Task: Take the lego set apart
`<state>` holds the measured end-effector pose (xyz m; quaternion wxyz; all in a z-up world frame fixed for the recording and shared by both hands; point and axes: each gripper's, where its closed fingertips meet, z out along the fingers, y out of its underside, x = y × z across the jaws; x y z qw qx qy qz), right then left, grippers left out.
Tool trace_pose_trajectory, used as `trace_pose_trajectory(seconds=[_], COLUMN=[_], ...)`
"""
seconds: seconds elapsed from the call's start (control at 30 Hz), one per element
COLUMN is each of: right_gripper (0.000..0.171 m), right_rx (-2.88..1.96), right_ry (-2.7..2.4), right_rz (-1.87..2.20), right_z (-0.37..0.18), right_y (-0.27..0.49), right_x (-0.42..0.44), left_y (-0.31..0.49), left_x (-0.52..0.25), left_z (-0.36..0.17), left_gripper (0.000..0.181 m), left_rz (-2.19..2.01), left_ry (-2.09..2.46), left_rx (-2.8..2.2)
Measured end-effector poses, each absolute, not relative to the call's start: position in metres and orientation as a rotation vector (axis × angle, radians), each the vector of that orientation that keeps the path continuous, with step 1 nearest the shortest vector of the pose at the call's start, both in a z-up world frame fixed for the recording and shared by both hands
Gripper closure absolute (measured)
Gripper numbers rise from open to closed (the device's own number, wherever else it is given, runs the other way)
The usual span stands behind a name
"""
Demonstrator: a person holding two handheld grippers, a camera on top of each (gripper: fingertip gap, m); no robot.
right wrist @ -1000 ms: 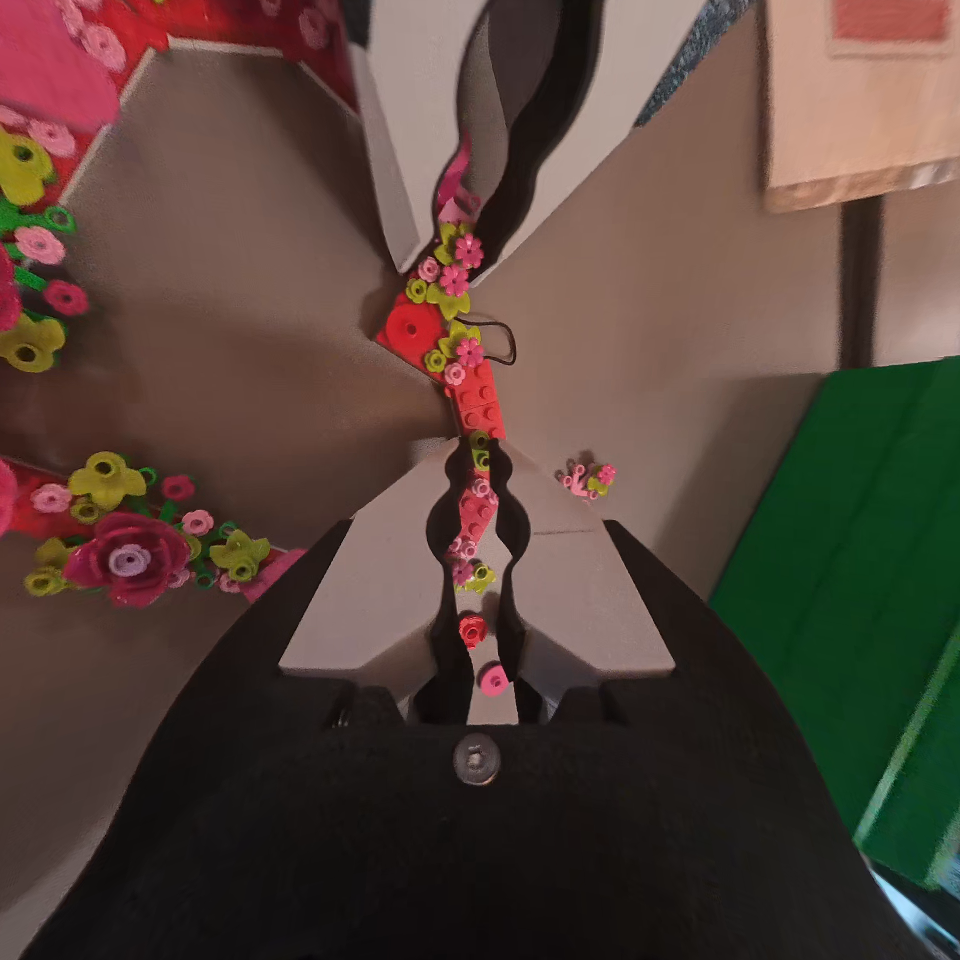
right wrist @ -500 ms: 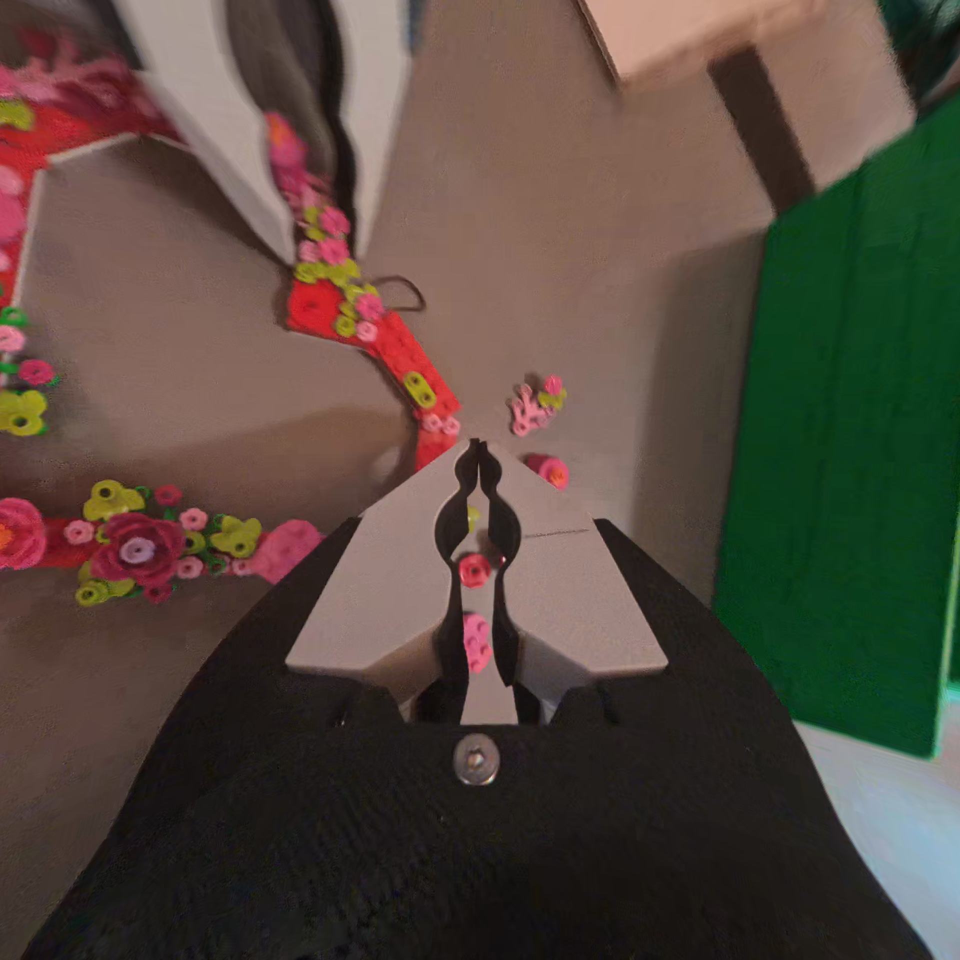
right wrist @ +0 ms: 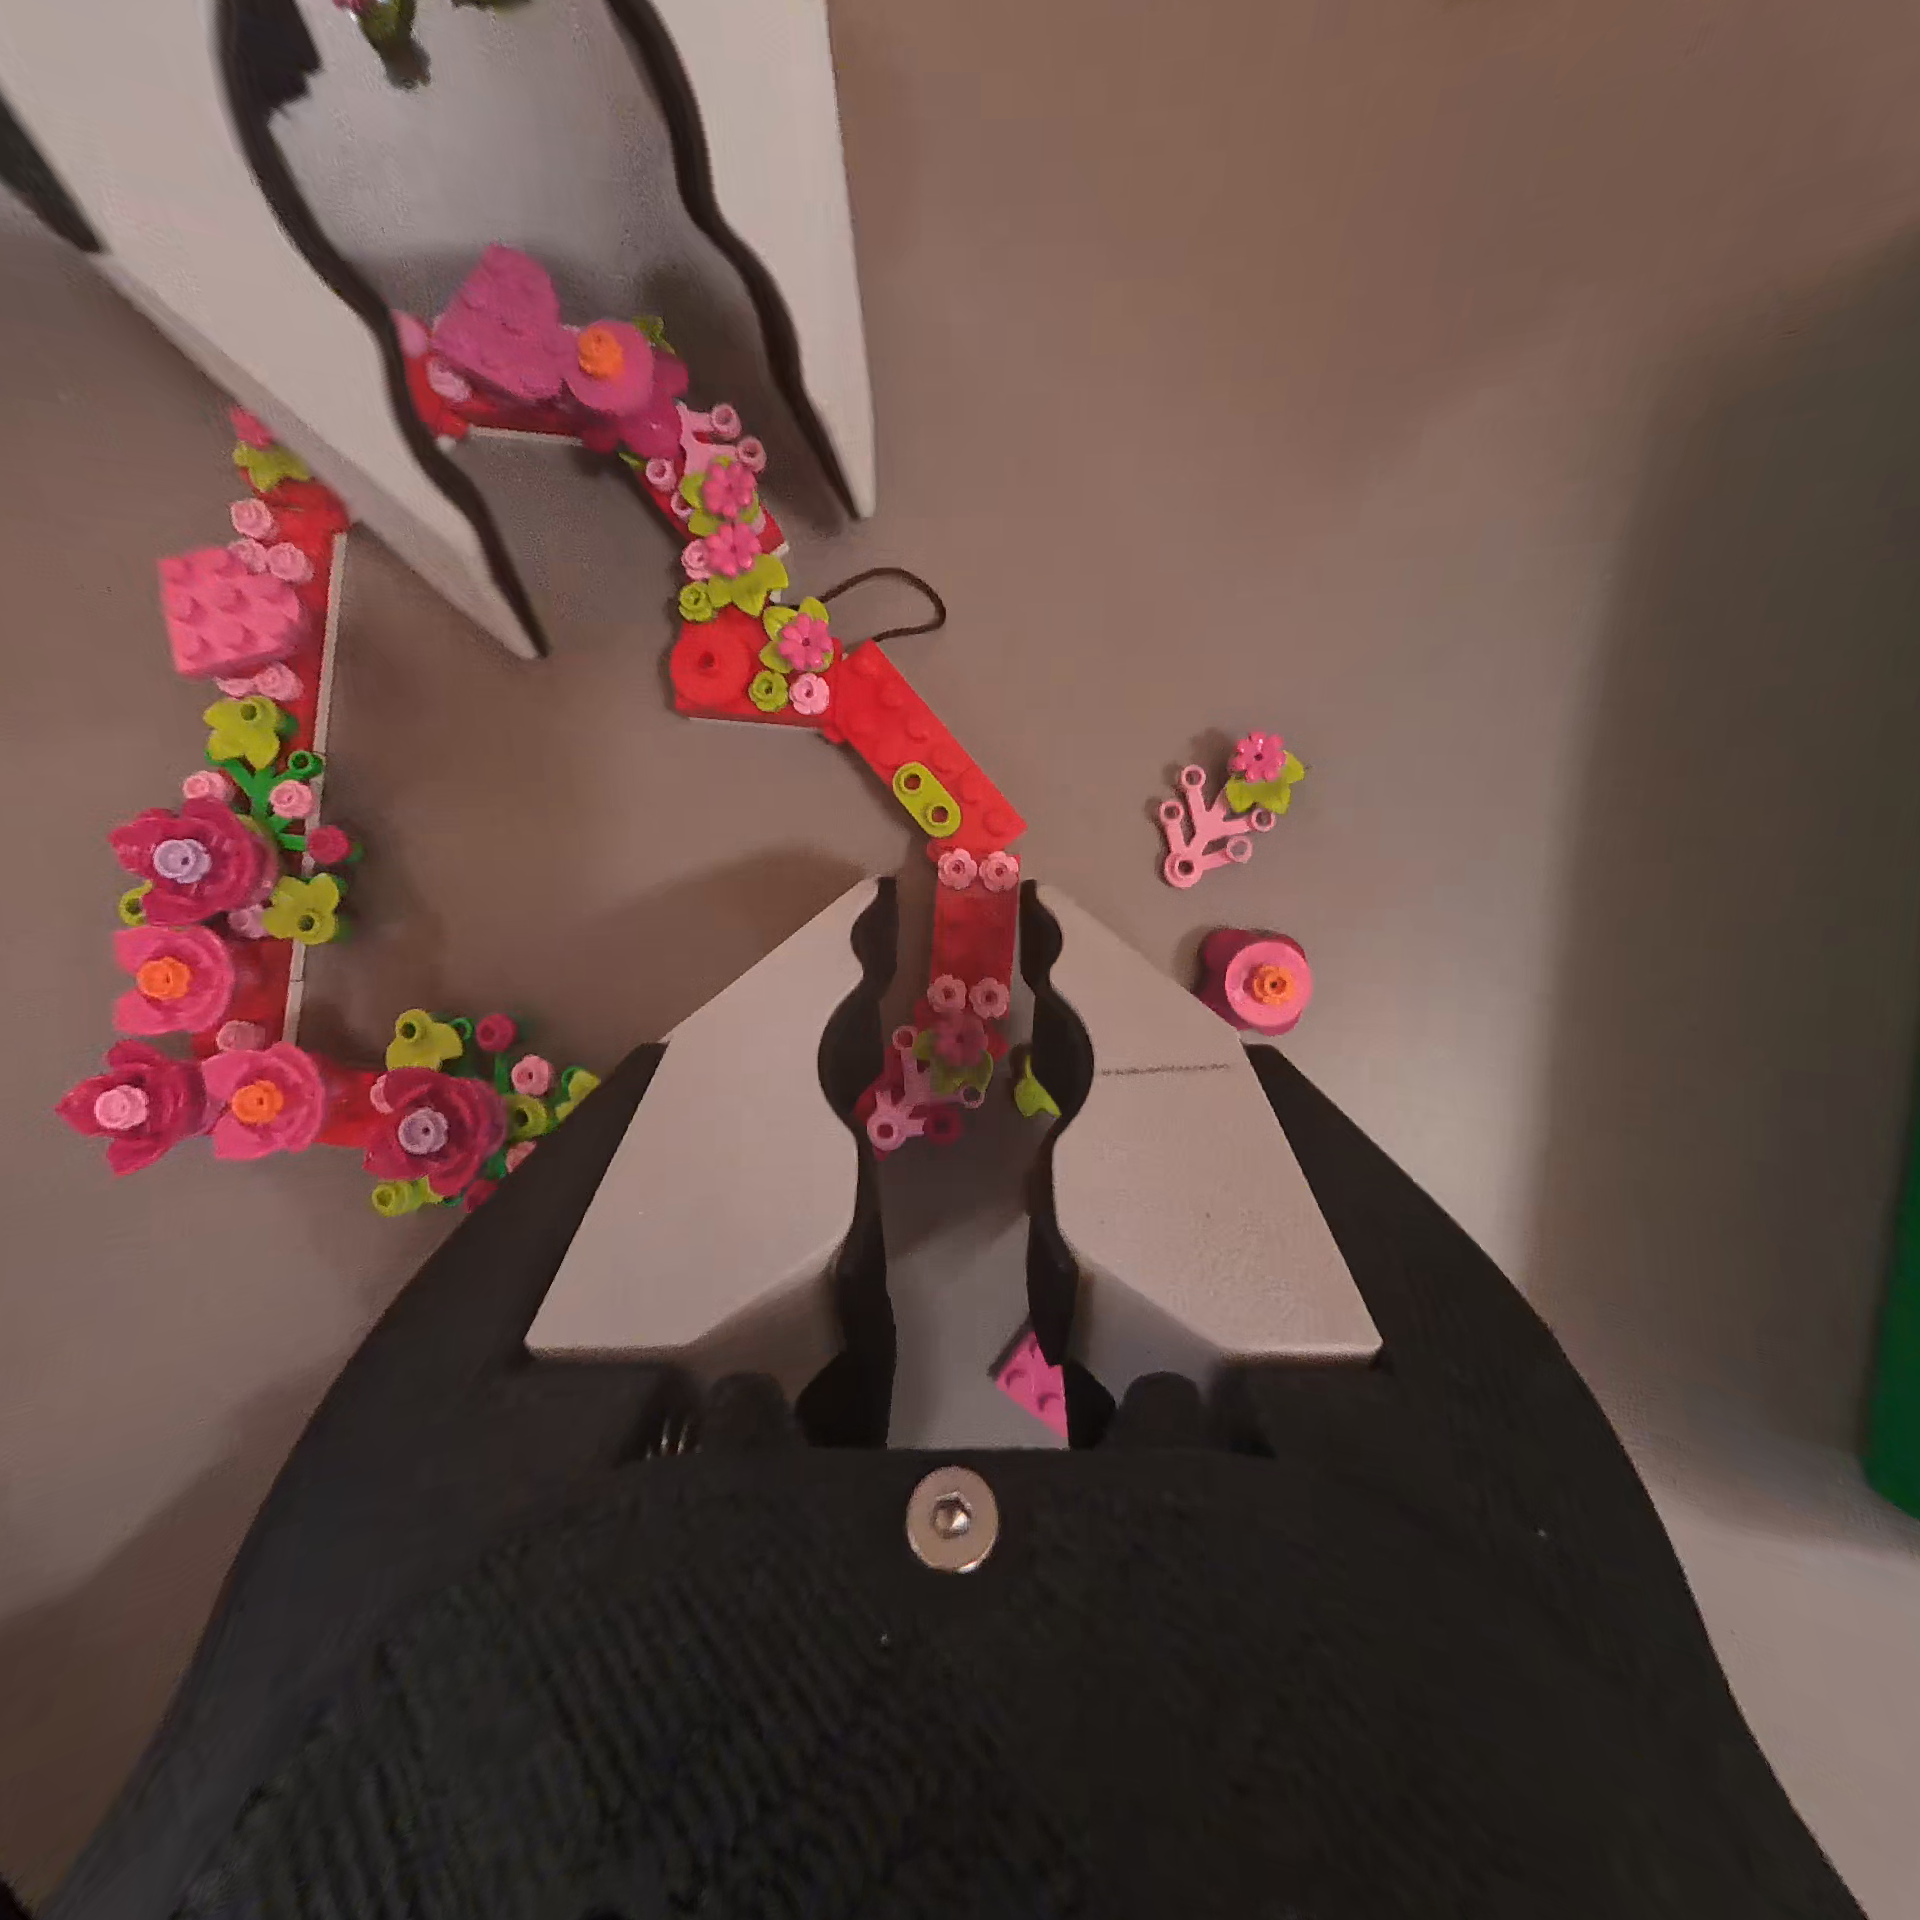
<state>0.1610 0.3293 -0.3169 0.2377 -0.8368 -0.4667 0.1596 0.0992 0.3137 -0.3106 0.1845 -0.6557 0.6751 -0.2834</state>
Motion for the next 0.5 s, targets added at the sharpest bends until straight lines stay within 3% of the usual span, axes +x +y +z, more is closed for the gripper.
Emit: trace_pose_trajectory(seconds=[0.07,0.17,0.27,0.37,0.5], right_gripper=[0.148,0.151,0.156,0.156,0.157], right_rx=[-2.291,-2.294,-2.298,-2.286,-2.152], right_ry=[-1.275,-1.28,-1.29,-1.32,-1.456], right_rz=[0.447,0.447,0.455,0.457,0.208], right_z=[-0.319,-0.32,-0.32,-0.321,-0.321], right_y=[0.331,0.332,0.332,0.33,0.33], right_x=[0.158,0.157,0.155,0.151,0.15], left_y=[0.322,0.325,0.317,0.328,0.328], left_x=[0.11,0.123,0.14,0.144,0.143], left_z=[-0.299,-0.309,-0.328,-0.328,-0.328], left_gripper=[0.112,0.118,0.129,0.165,0.167], left_rz=[-0.758,-0.638,-0.642,-0.603,-0.595], left_ry=[1.829,1.848,1.888,1.839,1.835], left_rx=[-1.802,-1.79,-1.821,-1.855,-1.856])
